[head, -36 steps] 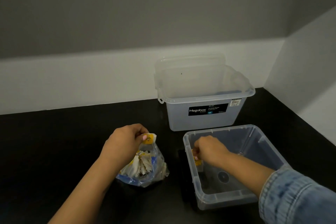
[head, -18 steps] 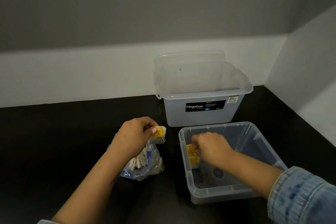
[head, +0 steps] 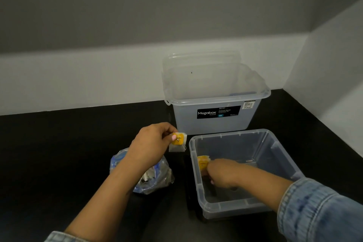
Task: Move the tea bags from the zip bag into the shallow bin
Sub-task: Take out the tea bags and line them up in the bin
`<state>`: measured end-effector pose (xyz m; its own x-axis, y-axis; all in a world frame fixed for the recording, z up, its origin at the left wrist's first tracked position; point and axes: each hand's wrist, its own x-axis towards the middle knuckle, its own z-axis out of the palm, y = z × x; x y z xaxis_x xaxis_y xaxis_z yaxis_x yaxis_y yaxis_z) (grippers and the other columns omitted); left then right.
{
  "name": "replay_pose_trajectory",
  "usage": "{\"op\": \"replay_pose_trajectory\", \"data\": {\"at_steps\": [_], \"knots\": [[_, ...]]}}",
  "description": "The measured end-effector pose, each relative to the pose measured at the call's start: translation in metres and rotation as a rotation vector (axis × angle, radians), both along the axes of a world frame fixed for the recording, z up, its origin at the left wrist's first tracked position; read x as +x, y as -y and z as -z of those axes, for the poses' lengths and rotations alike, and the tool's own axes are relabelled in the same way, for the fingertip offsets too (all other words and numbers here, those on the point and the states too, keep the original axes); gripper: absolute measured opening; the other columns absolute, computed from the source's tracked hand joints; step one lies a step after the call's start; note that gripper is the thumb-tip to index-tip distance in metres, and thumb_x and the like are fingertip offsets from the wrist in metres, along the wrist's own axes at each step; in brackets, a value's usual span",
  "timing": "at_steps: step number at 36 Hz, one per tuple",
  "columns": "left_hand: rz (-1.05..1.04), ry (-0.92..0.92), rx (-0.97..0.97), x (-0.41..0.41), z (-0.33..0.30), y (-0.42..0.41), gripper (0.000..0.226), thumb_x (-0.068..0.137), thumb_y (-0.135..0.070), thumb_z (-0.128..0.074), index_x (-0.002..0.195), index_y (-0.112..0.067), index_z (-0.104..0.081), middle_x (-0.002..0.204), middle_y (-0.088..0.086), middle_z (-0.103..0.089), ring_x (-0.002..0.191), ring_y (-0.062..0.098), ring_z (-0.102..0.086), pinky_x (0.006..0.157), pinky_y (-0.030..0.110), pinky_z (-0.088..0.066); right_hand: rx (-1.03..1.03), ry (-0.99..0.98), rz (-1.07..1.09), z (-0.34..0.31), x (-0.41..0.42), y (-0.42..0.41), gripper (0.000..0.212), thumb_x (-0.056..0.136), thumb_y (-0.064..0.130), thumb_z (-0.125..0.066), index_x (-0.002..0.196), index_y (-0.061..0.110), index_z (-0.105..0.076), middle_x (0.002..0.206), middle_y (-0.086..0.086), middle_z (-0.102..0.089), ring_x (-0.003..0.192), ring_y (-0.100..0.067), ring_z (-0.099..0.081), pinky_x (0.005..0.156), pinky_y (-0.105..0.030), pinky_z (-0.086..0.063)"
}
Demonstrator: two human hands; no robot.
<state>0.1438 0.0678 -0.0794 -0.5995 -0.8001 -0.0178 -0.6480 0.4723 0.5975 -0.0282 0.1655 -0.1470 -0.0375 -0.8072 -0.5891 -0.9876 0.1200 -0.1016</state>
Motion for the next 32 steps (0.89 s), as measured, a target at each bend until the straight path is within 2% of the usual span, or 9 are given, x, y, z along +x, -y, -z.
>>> {"op": "replay_pose_trajectory", "data": {"at_steps": [6,11,23,28,32], "knots": [[0.007,0.008,0.011,-0.002,0.0,0.001,0.007,0.092,-0.03,-0.057,0.094,-0.037,-0.057,0.093,-0.012,-0.061,0.089,0.004,-0.057,0.079,0.025,-0.048,-0.018,0.018,-0.017,0.001,-0.001,0.001,0.038,0.097,0.016,-0.052,0.135,0.014,-0.049,0.131,-0.012,-0.054,0.119,-0.027,-0.052,0.096,-0.033,-0.04],[0.02,-0.002,0.021,-0.004,-0.001,0.002,0.007,0.092,-0.03,-0.057,0.093,-0.037,-0.057,0.094,-0.012,-0.062,0.09,0.003,-0.057,0.077,0.02,-0.045,0.016,0.055,-0.034,0.0,-0.004,0.002,0.042,0.096,0.017,-0.054,0.137,0.021,-0.048,0.132,-0.008,-0.053,0.12,-0.026,-0.051,0.097,-0.034,-0.04],[0.083,-0.05,0.051,-0.016,-0.004,0.001,0.011,0.091,-0.029,-0.059,0.101,-0.03,-0.063,0.096,-0.01,-0.065,0.093,0.005,-0.059,0.085,0.026,-0.05,-0.017,0.101,-0.043,0.002,-0.015,0.0,0.044,0.092,0.017,-0.059,0.134,0.028,-0.052,0.131,-0.002,-0.056,0.118,-0.024,-0.053,0.097,-0.036,-0.044],[0.101,-0.068,0.067,-0.021,-0.004,0.0,0.008,0.089,-0.03,-0.061,0.097,-0.032,-0.063,0.094,-0.011,-0.065,0.092,0.005,-0.059,0.085,0.027,-0.052,-0.052,0.193,0.021,-0.01,-0.022,-0.002,0.037,0.088,0.022,-0.066,0.124,0.022,-0.06,0.118,-0.001,-0.063,0.11,-0.02,-0.058,0.089,-0.029,-0.044],[0.116,-0.082,0.061,-0.028,-0.004,-0.002,0.007,0.089,-0.029,-0.062,0.094,-0.034,-0.062,0.095,-0.011,-0.064,0.092,0.005,-0.059,0.085,0.028,-0.052,-0.142,0.292,0.15,-0.033,-0.029,-0.001,0.034,0.081,0.027,-0.074,0.111,0.019,-0.062,0.105,0.0,-0.066,0.1,-0.017,-0.062,0.089,-0.03,-0.049]]}}
